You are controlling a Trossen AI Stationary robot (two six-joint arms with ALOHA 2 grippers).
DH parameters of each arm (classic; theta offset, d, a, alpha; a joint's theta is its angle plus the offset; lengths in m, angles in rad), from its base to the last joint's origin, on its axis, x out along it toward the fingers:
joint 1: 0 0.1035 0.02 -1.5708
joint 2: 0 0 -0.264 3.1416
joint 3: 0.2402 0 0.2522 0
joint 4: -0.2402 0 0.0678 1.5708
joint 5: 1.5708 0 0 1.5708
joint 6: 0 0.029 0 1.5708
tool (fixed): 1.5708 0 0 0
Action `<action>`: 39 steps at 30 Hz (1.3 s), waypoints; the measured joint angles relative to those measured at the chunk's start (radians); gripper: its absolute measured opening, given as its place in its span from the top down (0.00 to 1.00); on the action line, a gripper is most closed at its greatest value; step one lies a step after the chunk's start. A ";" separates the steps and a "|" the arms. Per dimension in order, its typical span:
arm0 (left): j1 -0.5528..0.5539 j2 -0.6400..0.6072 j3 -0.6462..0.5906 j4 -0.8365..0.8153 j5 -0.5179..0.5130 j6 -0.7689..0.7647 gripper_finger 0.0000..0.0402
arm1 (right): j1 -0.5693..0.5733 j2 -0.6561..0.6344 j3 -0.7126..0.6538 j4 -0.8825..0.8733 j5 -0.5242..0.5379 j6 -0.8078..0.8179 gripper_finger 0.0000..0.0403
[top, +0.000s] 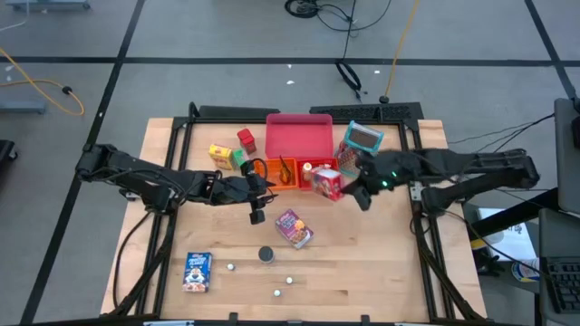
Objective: Pick & Place Kitchen Items
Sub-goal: Put the red cereal box into the pink bin
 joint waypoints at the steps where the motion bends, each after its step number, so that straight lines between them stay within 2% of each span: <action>1: 0.000 0.000 0.000 0.000 -0.001 0.000 0.63 | -0.037 0.015 0.000 0.024 -0.040 -0.030 1.00; 4: 0.002 0.000 0.000 0.000 -0.001 0.000 0.63 | -0.146 0.053 0.001 0.072 -0.145 -0.119 1.00; 7: 0.002 0.000 0.000 0.000 -0.001 0.000 0.63 | -0.254 0.085 0.001 0.096 -0.205 -0.170 1.00; 11: 0.002 0.000 0.000 0.000 -0.001 0.001 0.63 | -0.377 0.127 0.001 0.127 -0.249 -0.190 1.00; 17: 0.002 0.000 0.000 0.000 -0.005 0.002 0.63 | -0.517 0.201 0.030 0.244 -0.429 -0.215 1.00; 24: 0.002 0.000 0.000 0.000 -0.007 0.002 0.63 | -0.602 0.310 0.176 0.160 -0.448 -0.281 1.00; 30: 0.002 0.000 0.000 0.000 -0.007 0.002 0.63 | -0.635 0.390 0.282 0.154 -0.500 -0.308 1.00; 39: 0.002 0.000 0.000 -0.001 -0.007 0.005 0.63 | -0.696 0.473 0.315 0.116 -0.499 -0.354 1.00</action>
